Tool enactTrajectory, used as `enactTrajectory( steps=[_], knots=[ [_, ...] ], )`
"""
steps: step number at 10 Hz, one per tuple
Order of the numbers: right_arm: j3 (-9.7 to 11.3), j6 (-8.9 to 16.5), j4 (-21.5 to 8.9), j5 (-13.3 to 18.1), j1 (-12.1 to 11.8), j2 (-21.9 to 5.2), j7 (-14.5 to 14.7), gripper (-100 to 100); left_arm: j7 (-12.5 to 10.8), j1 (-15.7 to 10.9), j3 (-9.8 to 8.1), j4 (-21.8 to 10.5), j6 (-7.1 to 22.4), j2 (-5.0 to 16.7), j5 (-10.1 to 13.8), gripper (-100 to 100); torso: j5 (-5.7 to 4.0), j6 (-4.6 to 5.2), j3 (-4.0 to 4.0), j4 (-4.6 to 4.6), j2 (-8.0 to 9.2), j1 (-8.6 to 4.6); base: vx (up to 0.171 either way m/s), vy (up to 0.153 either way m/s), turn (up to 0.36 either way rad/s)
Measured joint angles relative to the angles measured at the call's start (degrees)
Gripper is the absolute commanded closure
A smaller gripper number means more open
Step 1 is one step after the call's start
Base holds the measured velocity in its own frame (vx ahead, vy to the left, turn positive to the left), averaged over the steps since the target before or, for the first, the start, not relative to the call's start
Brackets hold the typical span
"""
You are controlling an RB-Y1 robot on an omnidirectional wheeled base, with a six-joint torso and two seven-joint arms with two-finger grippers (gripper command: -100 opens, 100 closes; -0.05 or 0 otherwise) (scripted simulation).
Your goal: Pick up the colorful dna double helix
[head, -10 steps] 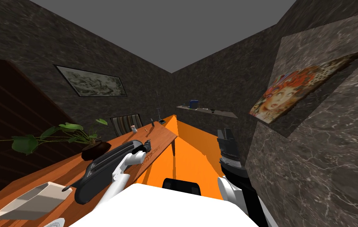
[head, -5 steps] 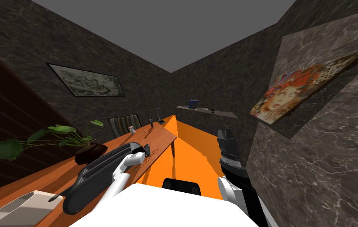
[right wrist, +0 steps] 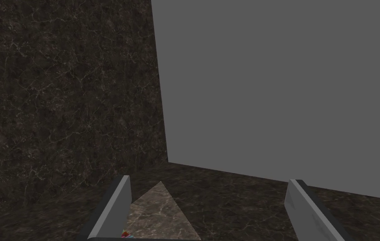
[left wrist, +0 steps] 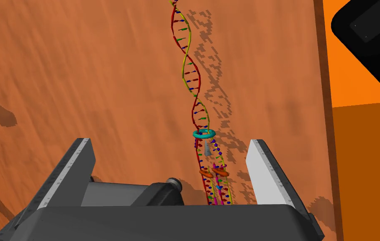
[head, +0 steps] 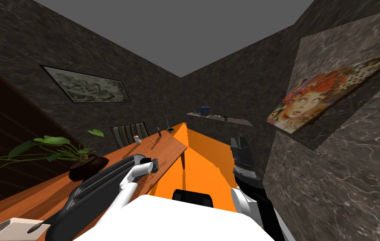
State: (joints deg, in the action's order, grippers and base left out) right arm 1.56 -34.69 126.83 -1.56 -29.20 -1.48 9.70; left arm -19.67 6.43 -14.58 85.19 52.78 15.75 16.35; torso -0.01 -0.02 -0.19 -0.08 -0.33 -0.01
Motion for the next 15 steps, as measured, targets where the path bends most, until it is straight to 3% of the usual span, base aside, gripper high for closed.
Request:
enactTrajectory(
  steps=[4, 7, 11, 12, 13, 15],
  knots=[
    [0.0, 0.0, 0.0, 0.0, 0.0, 0.0, 0.0, 0, -0.74, -1.41, -0.84, -4.9, 5.45, 1.01, 2.81, -100, 0.0, -0.01, 0.04, 0.01, 0.08, 0.03, 0.066, 0.009, -0.011],
    [0.0, 0.0, 0.0, 0.0, 0.0, 0.0, 0.0, 0, -0.71, -2.99, -1.76, -10.08, 9.05, 2.79, 5.89, -100, 0.02, -0.01, 0.0, 0.0, 0.0, 0.12, 0.089, 0.025, -0.017],
    [0.0, 0.0, 0.0, 0.0, 0.01, 0.0, 0.0, 0, -1.02, -3.95, -2.76, -14.37, 13.72, 5.23, 9.03, -100, 0.0, -0.01, 0.09, 0.03, 0.16, 0.01, 0.046, 0.004, -0.009],
    [0.0, 0.0, 0.0, 0.0, 0.01, 0.0, 0.0, 0, -1.01, -4.0, -2.79, -14.56, 13.89, 5.31, 9.12, 0, 0.0, -0.01, 0.13, 0.05, 0.25, -0.01, 0.0, 0.0, 0.0],
    [0.0, 0.0, 0.0, 0.0, 0.01, 0.0, 0.0, 0, -1.01, -4.0, -2.78, -14.54, 13.88, 5.3, 9.11, -100, -0.01, -0.01, 0.17, 0.06, 0.31, -0.01, 0.016, 0.022, 0.012],
    [0.0, 0.0, 0.0, 0.0, 0.01, 0.0, 0.0, 0, -0.68, -4.33, -2.44, -16.53, 11.98, 4.51, 8.6, -100, 0.02, -0.01, 0.15, 0.06, 0.28, 0.08, 0.025, 0.025, 0.004]
  ],
)
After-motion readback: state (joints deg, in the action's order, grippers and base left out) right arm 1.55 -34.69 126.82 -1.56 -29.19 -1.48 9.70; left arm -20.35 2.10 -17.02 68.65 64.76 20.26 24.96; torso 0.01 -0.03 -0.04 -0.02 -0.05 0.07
